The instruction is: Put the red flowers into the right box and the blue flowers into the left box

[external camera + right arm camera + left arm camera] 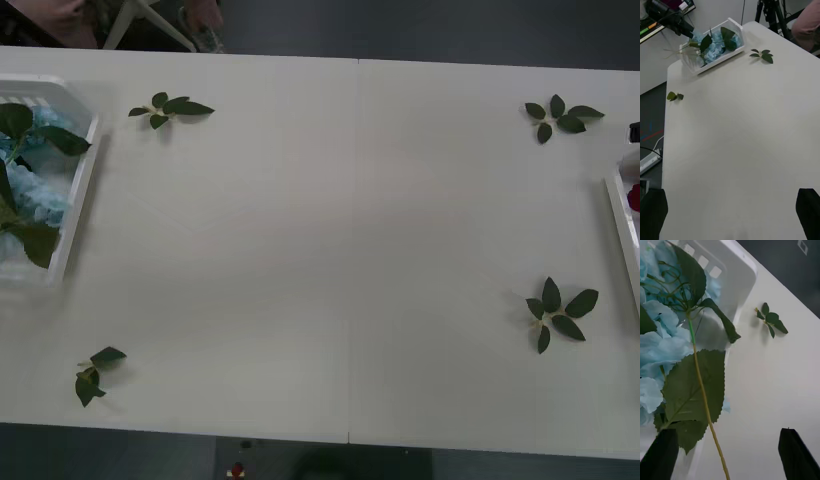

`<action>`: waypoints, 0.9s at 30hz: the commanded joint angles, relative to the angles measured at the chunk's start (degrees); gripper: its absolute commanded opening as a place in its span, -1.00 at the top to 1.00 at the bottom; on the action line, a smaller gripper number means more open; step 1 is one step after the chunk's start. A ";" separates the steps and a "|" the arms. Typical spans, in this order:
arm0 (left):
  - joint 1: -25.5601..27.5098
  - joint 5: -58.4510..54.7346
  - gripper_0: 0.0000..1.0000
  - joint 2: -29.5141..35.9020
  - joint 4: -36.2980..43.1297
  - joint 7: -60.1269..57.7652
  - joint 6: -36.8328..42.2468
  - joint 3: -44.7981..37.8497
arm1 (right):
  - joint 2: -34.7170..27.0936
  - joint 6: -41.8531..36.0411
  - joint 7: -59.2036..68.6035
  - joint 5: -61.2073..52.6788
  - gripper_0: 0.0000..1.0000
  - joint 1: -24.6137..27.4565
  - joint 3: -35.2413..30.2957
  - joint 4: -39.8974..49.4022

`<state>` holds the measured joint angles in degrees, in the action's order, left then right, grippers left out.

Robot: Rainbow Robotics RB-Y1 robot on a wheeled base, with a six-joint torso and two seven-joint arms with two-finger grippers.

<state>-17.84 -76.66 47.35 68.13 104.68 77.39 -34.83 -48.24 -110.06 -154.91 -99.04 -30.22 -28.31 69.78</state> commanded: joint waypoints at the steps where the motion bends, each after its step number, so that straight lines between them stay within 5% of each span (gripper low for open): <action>1: 0.44 -2.88 -0.88 2.84 0.96 2.37 -0.93 -0.33 | -3.00 0.06 -0.09 -0.02 -1.00 -0.63 0.97 1.50; 7: 3.52 -18.00 -1.00 9.69 1.39 2.37 -0.93 3.98 | -3.09 0.06 -0.09 0.42 -1.00 -0.54 1.41 2.29; 13: 3.43 -21.69 -1.00 14.62 6.76 1.58 0.30 6.79 | -3.18 0.06 -0.09 0.77 -1.00 -0.54 1.50 2.29; 27: 3.25 -11.23 -1.00 6.00 31.98 -0.97 -27.47 28.15 | -3.18 0.06 -0.09 0.77 -1.00 -0.54 1.50 2.29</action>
<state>-13.94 -89.07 54.22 96.97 105.58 52.85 -7.55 -49.77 -110.06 -154.91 -98.02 -30.22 -26.20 70.42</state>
